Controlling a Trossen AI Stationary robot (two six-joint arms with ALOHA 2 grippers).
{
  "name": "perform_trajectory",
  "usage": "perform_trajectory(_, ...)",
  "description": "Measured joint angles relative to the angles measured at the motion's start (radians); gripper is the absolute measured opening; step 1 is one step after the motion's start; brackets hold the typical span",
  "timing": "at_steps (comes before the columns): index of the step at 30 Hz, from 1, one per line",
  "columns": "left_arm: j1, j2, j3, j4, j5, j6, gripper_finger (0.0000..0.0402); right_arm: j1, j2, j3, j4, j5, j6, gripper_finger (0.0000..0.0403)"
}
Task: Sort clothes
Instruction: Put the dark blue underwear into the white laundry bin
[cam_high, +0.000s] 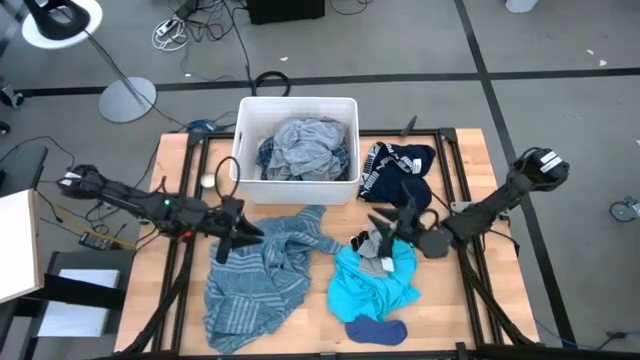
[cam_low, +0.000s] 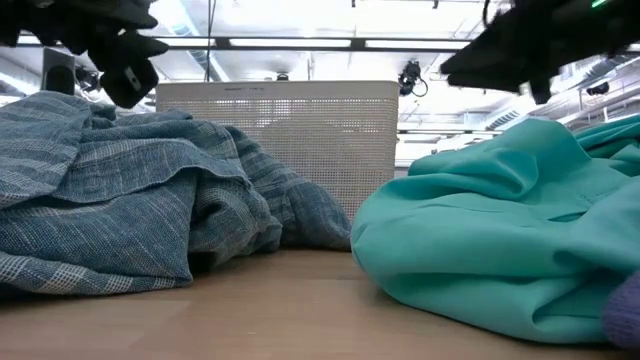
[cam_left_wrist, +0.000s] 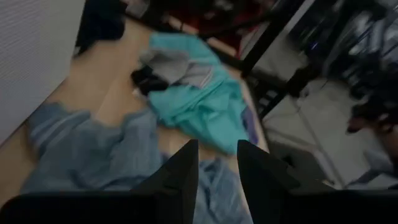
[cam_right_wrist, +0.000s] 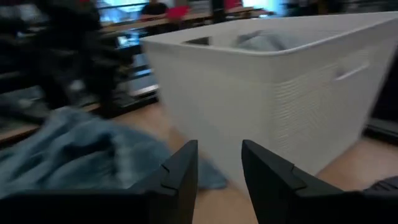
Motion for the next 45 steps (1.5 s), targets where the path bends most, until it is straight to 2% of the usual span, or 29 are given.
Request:
perform_trajectory(3, -0.033, 0.010, -0.074, 0.141, -0.040, -0.007, 0.0117, -0.123, 0.000, 0.001, -0.081, -0.101, 0.082, 0.0124)
perform_trajectory(8, -0.089, 0.016, -0.150, 0.298, -0.102, -0.008, 0.0117, -0.343, -0.002, 0.001, -0.372, -0.296, 0.304, 0.0124)
perform_trajectory(11, -0.121, 0.016, -0.175, 0.344, -0.143, -0.008, 0.0117, -0.444, -0.034, 0.000, -0.488, -0.329, 0.380, 0.0124)
perform_trajectory(15, -0.153, 0.021, -0.186, 0.352, -0.192, -0.013, 0.0117, -0.559, -0.085, 0.000, -0.585, -0.372, 0.375, 0.0127)
perform_trajectory(20, -0.169, 0.022, -0.196, 0.332, -0.246, -0.013, 0.0117, -0.720, -0.119, 0.000, -0.656, -0.591, 0.303, 0.0156)
perform_trajectory(22, -0.169, 0.025, -0.196, 0.325, -0.269, -0.006, 0.0117, -0.777, -0.122, 0.000, -0.701, -0.647, 0.292, 0.0174)
perform_trajectory(27, -0.169, 0.028, -0.196, 0.324, -0.280, -0.002, 0.0117, -0.870, -0.122, 0.000, -0.828, -0.669, 0.280, 0.0224)
perform_trajectory(30, -0.169, 0.028, -0.196, 0.320, -0.281, 0.009, 0.0117, -0.898, -0.101, 0.000, -0.844, -0.669, 0.282, 0.0248)
perform_trajectory(36, -0.169, 0.028, -0.196, 0.313, -0.281, 0.047, 0.0117, -0.919, 0.082, 0.001, -0.829, -0.691, 0.379, 0.0269)
perform_trajectory(39, -0.169, 0.028, -0.196, 0.309, -0.281, 0.049, 0.0117, -0.898, 0.186, 0.010, -0.742, -0.675, 0.398, 0.0229)
perform_trajectory(41, -0.170, 0.028, -0.196, 0.303, -0.280, 0.046, 0.0117, -0.866, 0.223, 0.010, -0.678, -0.643, 0.396, 0.0163)
perform_trajectory(43, -0.170, 0.028, -0.196, 0.297, -0.269, 0.032, 0.0117, -0.838, 0.224, 0.007, -0.633, -0.638, 0.386, 0.0068)
perform_trajectory(44, -0.170, 0.028, -0.196, 0.290, -0.264, 0.026, 0.0117, -0.827, 0.208, 0.013, -0.629, -0.648, 0.366, 0.0037)
perform_trajectory(45, -0.170, 0.028, -0.196, 0.283, -0.259, 0.021, 0.0117, -0.819, 0.188, 0.021, -0.646, -0.659, 0.350, 0.0024)
